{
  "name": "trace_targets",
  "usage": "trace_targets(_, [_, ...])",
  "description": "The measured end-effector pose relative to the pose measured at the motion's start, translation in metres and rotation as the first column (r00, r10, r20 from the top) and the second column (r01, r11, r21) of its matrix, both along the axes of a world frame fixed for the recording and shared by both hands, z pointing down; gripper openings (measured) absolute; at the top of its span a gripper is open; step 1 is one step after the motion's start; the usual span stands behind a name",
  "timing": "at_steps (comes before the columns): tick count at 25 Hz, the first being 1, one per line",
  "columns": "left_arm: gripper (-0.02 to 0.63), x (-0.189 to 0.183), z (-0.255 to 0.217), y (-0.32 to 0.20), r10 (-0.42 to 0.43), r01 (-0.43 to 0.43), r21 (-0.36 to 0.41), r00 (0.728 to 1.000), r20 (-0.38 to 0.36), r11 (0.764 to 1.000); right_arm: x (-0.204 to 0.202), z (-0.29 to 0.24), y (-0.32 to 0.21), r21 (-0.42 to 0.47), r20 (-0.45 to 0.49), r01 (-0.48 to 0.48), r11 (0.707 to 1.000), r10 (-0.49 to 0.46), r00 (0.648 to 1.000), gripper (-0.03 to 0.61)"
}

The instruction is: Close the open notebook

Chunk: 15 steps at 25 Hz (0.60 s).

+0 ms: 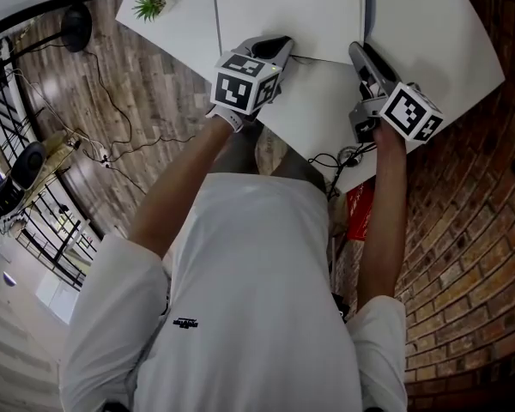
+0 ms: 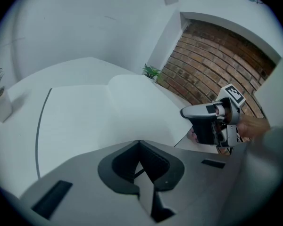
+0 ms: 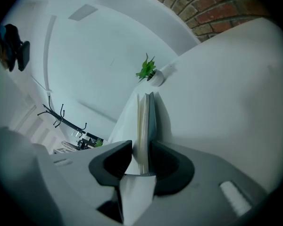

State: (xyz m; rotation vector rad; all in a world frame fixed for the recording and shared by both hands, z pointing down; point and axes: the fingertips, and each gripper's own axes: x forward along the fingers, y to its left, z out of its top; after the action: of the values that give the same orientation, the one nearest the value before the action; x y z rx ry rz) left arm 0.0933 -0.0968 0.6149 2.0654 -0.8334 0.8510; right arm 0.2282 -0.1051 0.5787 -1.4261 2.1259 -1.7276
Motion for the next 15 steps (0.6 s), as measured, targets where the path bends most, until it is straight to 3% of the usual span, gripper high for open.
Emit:
trace_targets(9, [0.009,-0.002,0.001,0.000,-0.016,0.017,-0.013,1.000,0.006,1.000,0.000,-0.002,0.000,0.008,-0.117,0.049,0.999,-0.047,0.992,0.087])
trace_targets(15, [0.009,-0.002,-0.003,0.003,0.037,-0.037,-0.004,0.996,0.081,0.999,-0.003,-0.008,0.001,0.005,-0.134,0.041,0.999,-0.040,0.990,0.077])
